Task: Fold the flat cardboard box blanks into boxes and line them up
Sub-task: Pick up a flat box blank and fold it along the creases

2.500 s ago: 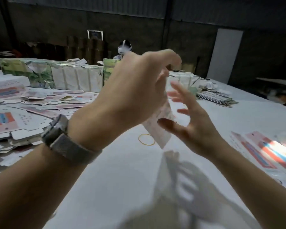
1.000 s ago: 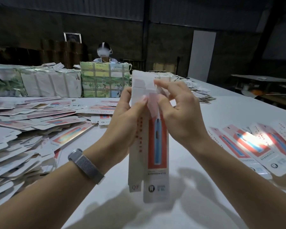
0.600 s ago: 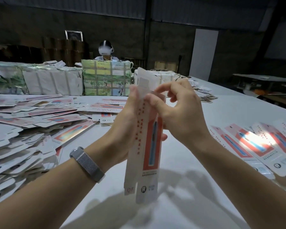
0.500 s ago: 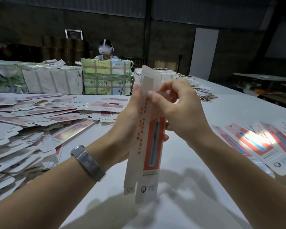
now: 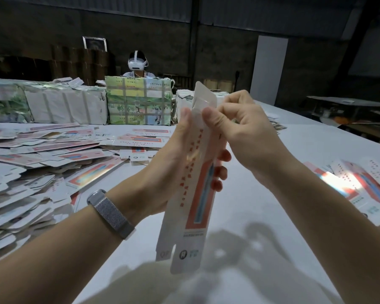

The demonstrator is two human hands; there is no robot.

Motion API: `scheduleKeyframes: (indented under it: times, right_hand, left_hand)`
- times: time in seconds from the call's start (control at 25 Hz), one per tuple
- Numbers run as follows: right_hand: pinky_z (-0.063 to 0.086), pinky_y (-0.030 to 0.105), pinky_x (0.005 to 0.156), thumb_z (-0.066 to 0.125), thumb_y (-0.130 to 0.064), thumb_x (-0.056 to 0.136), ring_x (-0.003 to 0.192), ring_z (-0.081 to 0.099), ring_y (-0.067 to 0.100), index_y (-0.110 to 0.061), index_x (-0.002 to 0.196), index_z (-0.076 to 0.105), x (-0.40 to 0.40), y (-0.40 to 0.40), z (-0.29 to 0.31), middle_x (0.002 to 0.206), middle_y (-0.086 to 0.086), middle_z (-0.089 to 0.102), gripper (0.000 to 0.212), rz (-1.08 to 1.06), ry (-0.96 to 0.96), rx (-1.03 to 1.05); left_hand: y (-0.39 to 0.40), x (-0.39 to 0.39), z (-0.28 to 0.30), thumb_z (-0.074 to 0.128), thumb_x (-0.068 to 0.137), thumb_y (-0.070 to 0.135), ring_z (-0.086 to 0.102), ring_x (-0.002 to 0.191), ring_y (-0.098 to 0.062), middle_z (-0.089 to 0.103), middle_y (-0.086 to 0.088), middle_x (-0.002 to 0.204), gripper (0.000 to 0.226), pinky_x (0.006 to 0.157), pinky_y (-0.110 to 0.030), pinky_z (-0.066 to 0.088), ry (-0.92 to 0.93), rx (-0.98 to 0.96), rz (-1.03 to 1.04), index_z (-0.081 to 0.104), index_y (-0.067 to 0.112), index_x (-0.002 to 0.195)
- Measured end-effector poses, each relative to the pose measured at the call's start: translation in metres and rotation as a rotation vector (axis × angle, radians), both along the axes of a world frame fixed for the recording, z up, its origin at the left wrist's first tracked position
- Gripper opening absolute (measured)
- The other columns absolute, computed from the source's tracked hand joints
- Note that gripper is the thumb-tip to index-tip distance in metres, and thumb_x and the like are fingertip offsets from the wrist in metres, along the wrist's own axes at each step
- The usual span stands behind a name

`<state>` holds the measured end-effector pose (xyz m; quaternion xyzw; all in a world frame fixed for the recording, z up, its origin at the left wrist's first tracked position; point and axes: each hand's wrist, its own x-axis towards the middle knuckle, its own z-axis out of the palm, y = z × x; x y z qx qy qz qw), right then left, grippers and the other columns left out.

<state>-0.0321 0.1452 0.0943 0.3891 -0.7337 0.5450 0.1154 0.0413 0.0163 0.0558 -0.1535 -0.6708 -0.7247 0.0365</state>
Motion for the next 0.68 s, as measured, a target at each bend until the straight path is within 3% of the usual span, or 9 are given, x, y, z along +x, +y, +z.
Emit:
scheduleKeyframes:
  times: [0.16,0.28,0.4,0.48,0.56,0.68]
  right_hand:
    - [0.046,0.013,0.061,0.058,-0.040,0.094,0.099,0.054,0.014,-0.003,0.077,0.067,0.000,-0.001,-0.001,0.103,0.000,0.043,0.042,-0.008,-0.019,-0.052]
    - [0.050,0.010,0.068,0.059,-0.044,0.089,0.101,0.052,0.008,-0.004,0.081,0.069,0.006,-0.005,-0.005,0.107,0.003,0.045,0.042,0.026,-0.041,-0.144]
    - [0.052,0.014,0.071,0.063,-0.054,0.082,0.105,0.054,0.004,-0.029,0.091,0.063,0.011,-0.011,-0.015,0.116,0.000,0.050,0.027,-0.041,0.027,-0.227]
    - [0.057,0.024,0.076,0.062,-0.057,0.085,0.107,0.058,0.008,-0.038,0.106,0.054,0.013,-0.014,-0.023,0.120,-0.003,0.052,0.030,-0.004,-0.036,-0.237]
    - [0.060,0.033,0.083,0.054,-0.053,0.089,0.109,0.064,0.012,-0.039,0.125,0.047,0.013,-0.018,-0.030,0.121,-0.007,0.057,0.040,0.150,-0.184,-0.222]
    - [0.056,0.021,0.085,0.045,-0.042,0.101,0.108,0.065,-0.001,-0.037,0.145,0.038,0.016,-0.022,-0.034,0.113,-0.032,0.062,0.045,0.273,-0.203,-0.251]
  left_hand:
    - [0.006,-0.002,-0.001,0.018,0.091,0.074,0.067,0.069,-0.024,0.068,-0.011,0.083,0.080,0.067,-0.033,0.060,-0.019,0.067,-0.010,0.067,0.011,0.095]
    - [0.008,-0.002,-0.004,0.028,0.085,0.077,0.064,0.064,-0.021,0.064,-0.009,0.077,0.077,0.063,-0.034,0.059,-0.063,0.161,0.005,0.063,0.009,0.094]
    - [0.008,-0.004,-0.009,0.036,0.077,0.076,0.063,0.064,-0.021,0.064,-0.009,0.075,0.074,0.064,-0.033,0.059,-0.048,0.181,0.046,0.068,0.011,0.091]
    - [0.008,-0.005,-0.010,0.036,0.077,0.073,0.071,0.077,-0.022,0.072,-0.009,0.086,0.074,0.070,-0.034,0.062,-0.007,0.193,0.049,0.069,0.013,0.106]
    - [0.007,-0.006,-0.010,0.038,0.075,0.072,0.074,0.098,-0.023,0.076,-0.008,0.108,0.079,0.077,-0.034,0.061,0.050,0.181,0.035,0.060,0.021,0.131]
    - [0.007,-0.007,-0.006,0.047,0.077,0.070,0.071,0.109,-0.026,0.073,-0.006,0.121,0.068,0.084,-0.038,0.061,0.088,0.233,0.074,0.061,0.032,0.131]
